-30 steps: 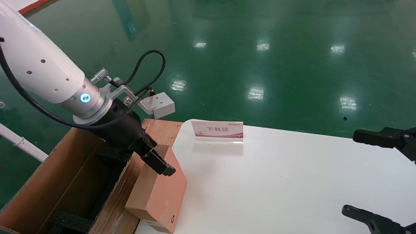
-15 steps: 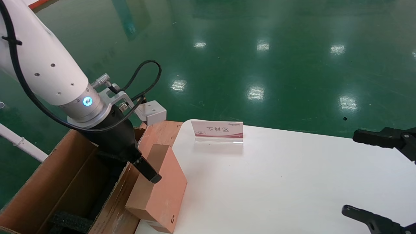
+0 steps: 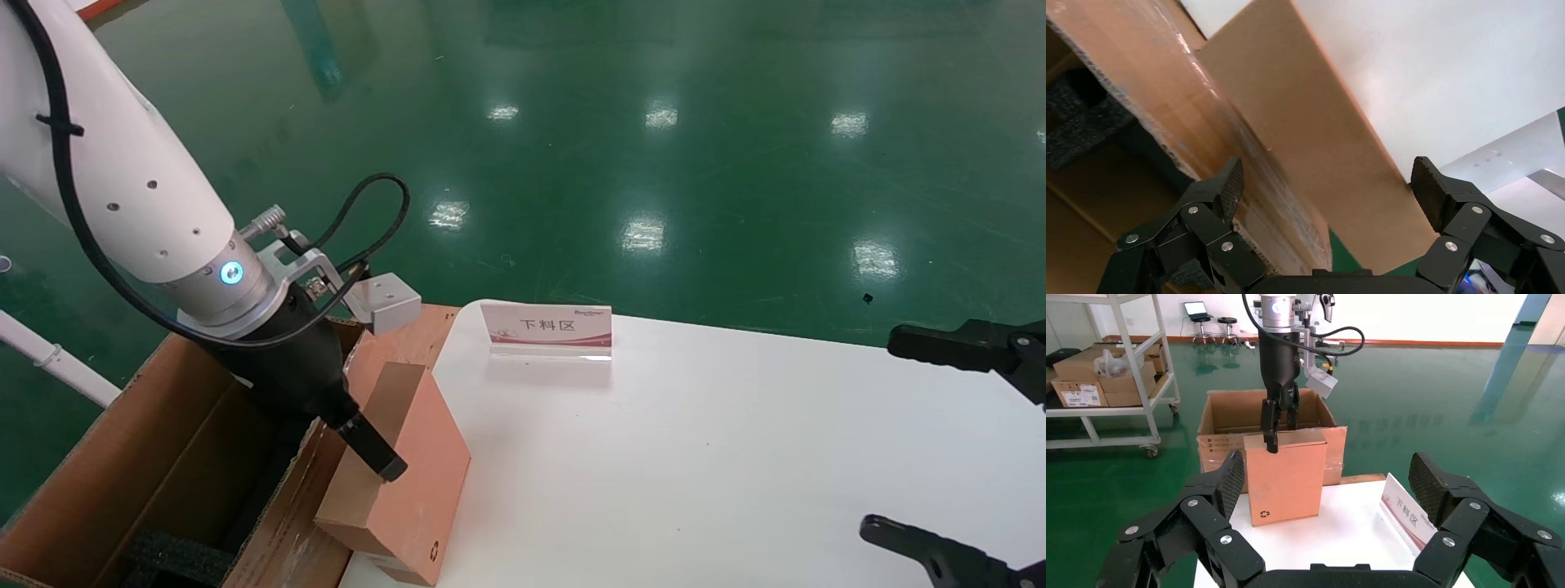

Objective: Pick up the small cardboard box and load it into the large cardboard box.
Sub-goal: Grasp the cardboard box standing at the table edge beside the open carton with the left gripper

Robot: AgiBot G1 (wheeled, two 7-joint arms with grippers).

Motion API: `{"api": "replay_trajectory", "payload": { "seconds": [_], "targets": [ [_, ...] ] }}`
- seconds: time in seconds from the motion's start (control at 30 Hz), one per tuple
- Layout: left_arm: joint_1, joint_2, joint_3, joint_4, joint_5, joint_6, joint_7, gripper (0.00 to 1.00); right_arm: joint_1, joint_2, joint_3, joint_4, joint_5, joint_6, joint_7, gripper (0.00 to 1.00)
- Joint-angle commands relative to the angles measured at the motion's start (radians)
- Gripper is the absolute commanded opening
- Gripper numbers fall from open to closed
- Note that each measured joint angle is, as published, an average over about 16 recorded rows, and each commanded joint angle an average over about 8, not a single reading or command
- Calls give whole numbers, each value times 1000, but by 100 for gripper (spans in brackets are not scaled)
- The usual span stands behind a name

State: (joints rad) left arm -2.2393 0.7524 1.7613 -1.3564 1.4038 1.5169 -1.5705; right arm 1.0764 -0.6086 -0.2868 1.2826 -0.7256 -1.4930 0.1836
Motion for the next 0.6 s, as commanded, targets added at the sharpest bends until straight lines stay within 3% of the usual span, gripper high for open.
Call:
{"api": "replay_trajectory", "payload": {
  "seconds": [0.03, 0.53, 0.57, 0.6],
  "targets": [
    [3, -1, 7, 0, -5, -9, 0, 100, 0, 0, 0, 0, 0, 0, 0, 100],
    [32, -7, 35, 0, 15, -45, -4, 100, 0, 0, -1, 0, 1, 1, -1, 100],
    [32, -7, 35, 0, 16, -46, -4, 94, 0, 0, -1, 0, 1, 1, -1, 100],
    [32, -7, 36, 0, 16, -47, -4, 81, 0, 0, -1, 0, 1, 1, -1, 100]
  ]
}}
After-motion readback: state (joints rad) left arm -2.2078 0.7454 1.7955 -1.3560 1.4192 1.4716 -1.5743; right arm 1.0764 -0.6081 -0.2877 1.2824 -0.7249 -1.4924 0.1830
